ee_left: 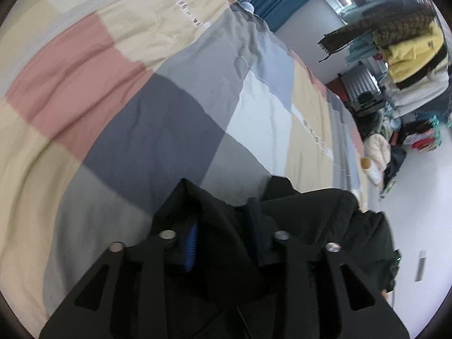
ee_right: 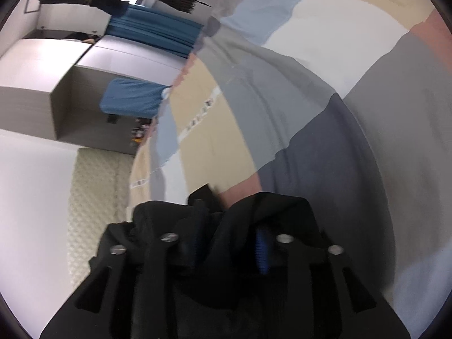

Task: Fold large clothes
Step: 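Lift the hem with both grippers and fold it over toward the collar, then lay the folded hem down and open both grippers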

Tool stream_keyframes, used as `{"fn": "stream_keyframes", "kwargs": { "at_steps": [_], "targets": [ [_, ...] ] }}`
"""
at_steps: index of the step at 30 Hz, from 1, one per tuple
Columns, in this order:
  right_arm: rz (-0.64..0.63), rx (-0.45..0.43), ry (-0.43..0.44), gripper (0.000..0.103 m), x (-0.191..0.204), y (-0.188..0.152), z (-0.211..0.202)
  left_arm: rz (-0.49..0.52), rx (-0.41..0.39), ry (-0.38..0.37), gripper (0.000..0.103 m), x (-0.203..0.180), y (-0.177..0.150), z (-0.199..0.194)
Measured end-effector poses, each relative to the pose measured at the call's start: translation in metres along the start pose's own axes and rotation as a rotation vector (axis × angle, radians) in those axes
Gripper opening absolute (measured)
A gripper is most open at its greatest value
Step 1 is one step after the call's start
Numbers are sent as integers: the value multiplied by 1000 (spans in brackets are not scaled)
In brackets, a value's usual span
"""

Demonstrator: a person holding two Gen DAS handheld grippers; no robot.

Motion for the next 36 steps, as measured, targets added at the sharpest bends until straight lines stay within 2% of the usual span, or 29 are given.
{"fn": "stream_keyframes", "kwargs": {
  "at_steps": [1,2,3,5,8,10,12,13,16,18,22,27,29,33,36],
  "targets": [
    [-10,-5,10,54,4,-4,-11,-21,-2,-26,50,0,-4,-8],
    [-35,-23,-6,62,12,-8,-22,-30,-5,-39,60,0,-7,-16],
    [-58,-37,-24,63,18,-10,-31,-26,-13,-45,68,-3,-10,-27],
    [-129,-69,-59,71,36,-18,-52,18,-64,-26,70,-14,-14,-50],
    [-314,-150,-151,77,79,-43,-78,132,-200,31,75,-42,-23,-88],
    [-429,-188,-200,77,106,-64,-80,249,-295,64,79,-73,-35,-107],
    [-537,-203,-217,83,133,-94,-71,331,-331,65,79,-98,-46,-107],
    [-570,-204,-226,86,141,-106,-62,380,-338,63,79,-116,-57,-100],
    [-649,-223,-269,87,158,-145,-24,458,-349,103,79,-145,-75,-66],
    [-683,-204,-288,87,161,-167,12,479,-320,122,79,-150,-81,-36],
    [-732,-177,-351,87,145,-189,73,534,-268,180,79,-152,-88,21],
    [-782,-274,-407,97,134,-182,110,569,-289,264,79,-149,-79,54],
    [-767,-269,-421,102,133,-172,121,569,-289,275,79,-147,-73,61],
    [-762,-258,-456,103,134,-149,142,574,-283,313,79,-143,-58,74],
    [-755,-260,-451,103,130,-135,147,577,-282,322,79,-139,-56,77]
  ]
}}
Point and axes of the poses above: each gripper's, at about its wrist camera, not at the fingertips, and z roughly the way its jaws point, x to its left, y to its top, the point moved 3 cm from there along z, roughly the way its jaws point, and after that the axes turned 8 degrees about z, right-handed, at the moved point
